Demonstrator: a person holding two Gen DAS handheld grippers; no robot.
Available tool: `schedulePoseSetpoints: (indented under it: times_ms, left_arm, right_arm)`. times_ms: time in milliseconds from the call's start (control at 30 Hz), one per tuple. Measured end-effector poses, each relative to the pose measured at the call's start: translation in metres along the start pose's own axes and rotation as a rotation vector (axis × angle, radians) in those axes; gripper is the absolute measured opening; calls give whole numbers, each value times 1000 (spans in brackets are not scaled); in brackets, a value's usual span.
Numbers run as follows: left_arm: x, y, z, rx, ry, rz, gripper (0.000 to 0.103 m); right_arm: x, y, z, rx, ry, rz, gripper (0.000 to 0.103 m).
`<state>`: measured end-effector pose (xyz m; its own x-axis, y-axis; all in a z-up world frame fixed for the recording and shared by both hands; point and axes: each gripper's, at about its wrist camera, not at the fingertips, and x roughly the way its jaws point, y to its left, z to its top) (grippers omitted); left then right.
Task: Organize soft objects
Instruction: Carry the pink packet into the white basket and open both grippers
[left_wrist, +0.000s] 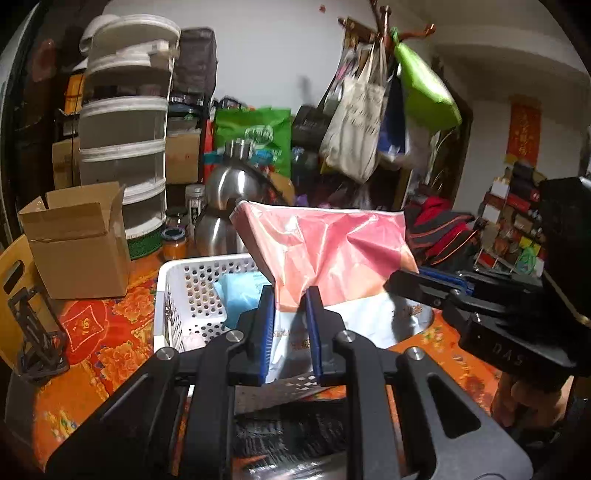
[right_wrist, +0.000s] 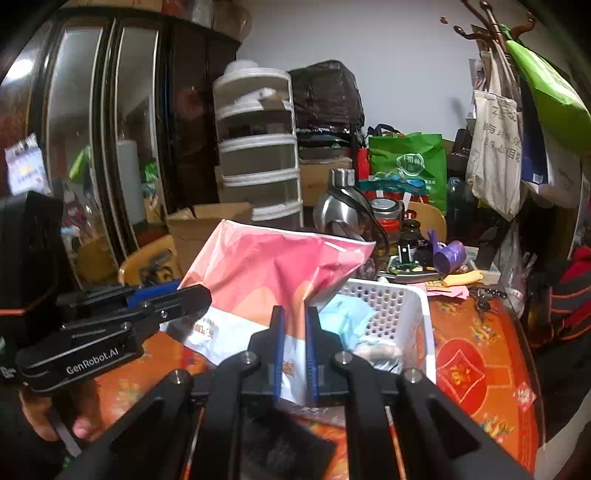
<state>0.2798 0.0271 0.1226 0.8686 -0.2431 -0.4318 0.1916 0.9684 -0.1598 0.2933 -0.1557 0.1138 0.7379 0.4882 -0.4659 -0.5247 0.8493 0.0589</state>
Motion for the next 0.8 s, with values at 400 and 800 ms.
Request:
schedulePoseSetpoints:
  times_ms: [400, 800]
  left_arm:
    - [91, 27, -25, -44, 136, 34, 15]
    - [100, 44, -37, -59, 137, 93, 60]
  right_arm:
    - [75, -28, -21, 20, 47, -3, 9]
    - [90, -33, -30, 58, 133, -41, 16]
